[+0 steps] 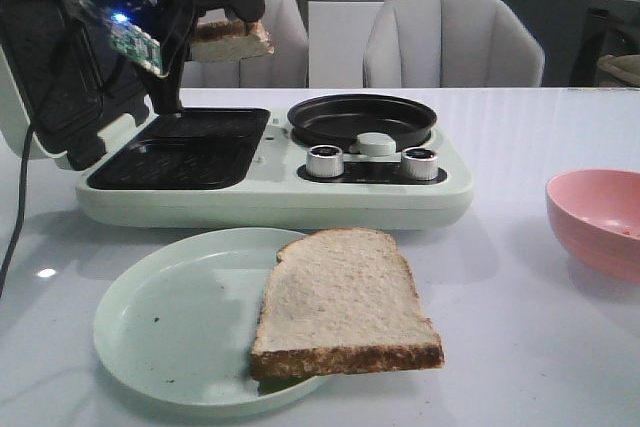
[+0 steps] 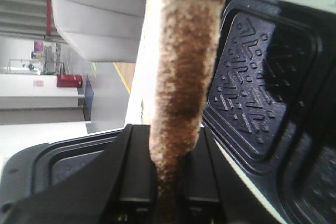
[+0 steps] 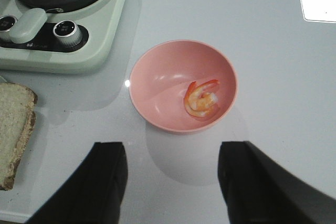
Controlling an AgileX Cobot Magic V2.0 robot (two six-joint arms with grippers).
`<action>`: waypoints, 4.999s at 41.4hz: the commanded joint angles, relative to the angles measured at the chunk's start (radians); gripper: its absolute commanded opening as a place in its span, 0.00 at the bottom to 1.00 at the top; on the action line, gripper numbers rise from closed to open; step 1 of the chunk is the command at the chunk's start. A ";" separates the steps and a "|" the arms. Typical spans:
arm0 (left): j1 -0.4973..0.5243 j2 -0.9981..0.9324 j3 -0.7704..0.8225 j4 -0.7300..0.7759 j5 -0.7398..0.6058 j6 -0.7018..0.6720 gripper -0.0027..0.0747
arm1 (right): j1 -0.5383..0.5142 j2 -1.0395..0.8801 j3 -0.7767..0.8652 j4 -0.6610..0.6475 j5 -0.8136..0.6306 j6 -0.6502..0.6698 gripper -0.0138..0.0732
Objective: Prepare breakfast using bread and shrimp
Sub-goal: 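Lift the bread slice and lower it into the farther press plate, then open the left gripper and withdraw it from the press, then reach the right gripper to the remaining bread slice and grasp it, then carry the bread slice over and lay it in the nearer press plate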
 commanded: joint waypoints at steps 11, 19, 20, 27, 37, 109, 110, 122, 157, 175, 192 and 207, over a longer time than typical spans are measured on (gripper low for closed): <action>0.080 0.124 -0.186 0.065 0.040 -0.004 0.16 | -0.003 0.007 -0.024 0.004 -0.069 -0.006 0.73; 0.122 0.156 -0.194 0.065 -0.048 -0.004 0.20 | -0.003 0.007 -0.024 0.004 -0.069 -0.006 0.73; 0.122 0.156 -0.194 0.065 -0.052 -0.004 0.23 | -0.003 0.007 -0.024 0.004 -0.069 -0.006 0.73; 0.122 0.159 -0.194 0.065 -0.080 -0.004 0.49 | -0.003 0.007 -0.024 0.004 -0.069 -0.006 0.73; 0.122 0.130 -0.156 0.065 -0.097 -0.011 0.60 | -0.003 0.007 -0.024 0.004 -0.069 -0.006 0.73; -0.432 -1.139 0.387 -1.504 0.281 0.339 0.60 | -0.003 0.007 -0.018 0.015 -0.077 -0.006 0.73; -0.432 -1.151 0.390 -1.514 0.281 0.339 0.60 | -0.003 0.007 -0.016 0.038 -0.076 -0.006 0.73; -0.432 -1.200 0.399 -1.524 0.279 0.339 0.60 | 0.025 0.193 -0.003 0.446 0.009 -0.140 0.73; -0.432 -1.200 0.399 -1.519 0.218 0.339 0.60 | 0.299 1.122 -0.301 0.983 0.006 -0.587 0.73; -0.432 -1.200 0.399 -1.510 0.218 0.339 0.60 | 0.309 1.102 -0.348 0.961 0.038 -0.619 0.26; -0.432 -1.200 0.399 -1.510 0.218 0.339 0.60 | 0.346 0.933 -0.467 1.039 0.029 -0.633 0.24; -0.432 -1.200 0.399 -1.510 0.218 0.339 0.60 | 0.449 1.176 -0.815 1.151 -0.132 -0.639 0.24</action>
